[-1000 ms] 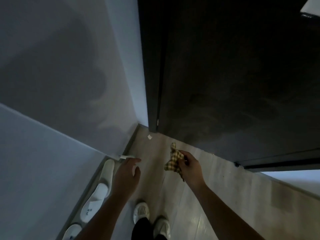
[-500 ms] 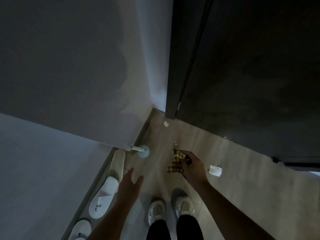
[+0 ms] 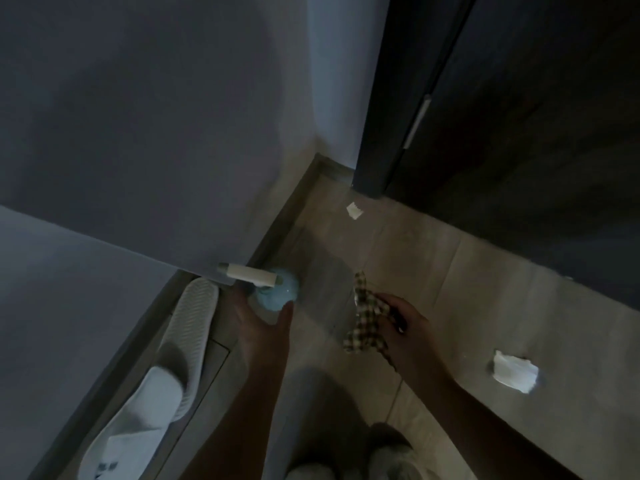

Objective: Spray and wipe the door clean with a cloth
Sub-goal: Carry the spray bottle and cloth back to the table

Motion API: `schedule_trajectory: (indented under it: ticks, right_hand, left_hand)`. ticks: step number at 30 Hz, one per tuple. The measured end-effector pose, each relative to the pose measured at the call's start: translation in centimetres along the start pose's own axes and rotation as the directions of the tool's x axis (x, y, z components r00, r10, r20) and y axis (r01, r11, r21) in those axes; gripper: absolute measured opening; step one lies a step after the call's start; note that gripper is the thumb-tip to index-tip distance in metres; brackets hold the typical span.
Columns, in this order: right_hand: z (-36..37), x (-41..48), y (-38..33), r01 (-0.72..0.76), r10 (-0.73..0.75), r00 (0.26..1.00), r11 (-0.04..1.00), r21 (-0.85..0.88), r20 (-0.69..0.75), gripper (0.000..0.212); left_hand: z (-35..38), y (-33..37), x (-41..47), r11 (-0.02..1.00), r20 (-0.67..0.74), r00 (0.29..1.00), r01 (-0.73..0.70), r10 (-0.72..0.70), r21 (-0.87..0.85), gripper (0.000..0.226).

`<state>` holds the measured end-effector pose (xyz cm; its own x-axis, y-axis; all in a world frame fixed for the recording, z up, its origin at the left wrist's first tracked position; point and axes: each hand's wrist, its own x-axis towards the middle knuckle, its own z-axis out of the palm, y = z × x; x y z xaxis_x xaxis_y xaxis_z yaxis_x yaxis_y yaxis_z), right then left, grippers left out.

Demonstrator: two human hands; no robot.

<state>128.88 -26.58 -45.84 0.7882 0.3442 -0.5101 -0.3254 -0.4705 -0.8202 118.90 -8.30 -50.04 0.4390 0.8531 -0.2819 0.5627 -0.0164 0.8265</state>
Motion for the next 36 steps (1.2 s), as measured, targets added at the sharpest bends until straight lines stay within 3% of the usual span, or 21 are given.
schedule_trajectory:
  ticks: [6,11,13,17,20,22,26,32,36]
  right_hand:
    - [1.1,3.7,1.8,0.051,-0.051,0.999,0.998,-0.023,0.009,0.03]
    - [0.2,3.1,-1.3,0.033,-0.033,0.999,0.999,0.035,-0.014,0.031]
    - [-1.0,1.2,-4.0,0.033,-0.033,0.999,0.998,0.045,-0.014,0.032]
    - [-3.9,-4.7,-10.4,0.042,-0.039,0.998,0.996,0.08,-0.044,0.031]
    - [-6.2,-10.4,-15.7,0.036,-0.029,0.997,0.994,0.102,-0.069,0.029]
    - [-7.9,-14.7,-19.9,0.054,-0.045,0.994,0.995,0.088,-0.103,0.029]
    - [-11.6,-24.0,-28.7,0.098,-0.084,0.979,0.993,0.068,-0.184,0.032]
    - [-15.1,-36.7,-38.4,0.184,-0.178,0.969,0.983,0.021,-0.172,0.034]
    - [-16.2,-42.3,-42.4,0.222,-0.219,0.971,0.975,0.023,-0.101,0.032]
  left_hand:
    - [3.1,-0.4,3.5,0.997,-0.115,0.993,-0.011,0.003,-0.074,0.067]
    - [0.9,1.5,2.3,0.998,-0.003,0.999,-0.033,0.033,-0.051,0.027]
    - [-1.6,5.1,-0.2,0.996,0.056,0.995,-0.078,0.081,-0.053,0.025]
    - [-7.5,13.9,-5.1,0.985,0.167,0.973,-0.148,0.16,-0.086,0.045]
    - [-12.3,19.7,-8.7,0.974,0.269,0.937,-0.199,0.222,-0.109,0.034]
    - [-15.9,24.5,-11.5,0.961,0.315,0.908,-0.257,0.275,-0.099,0.047]
    - [-23.4,34.6,-17.8,0.974,0.414,0.882,-0.218,0.224,-0.061,0.035]
    - [-33.7,43.9,-25.1,0.964,0.392,0.884,-0.265,0.254,-0.027,0.033]
    - [-39.0,46.6,-29.9,0.959,0.259,0.928,-0.283,0.266,0.031,0.025]
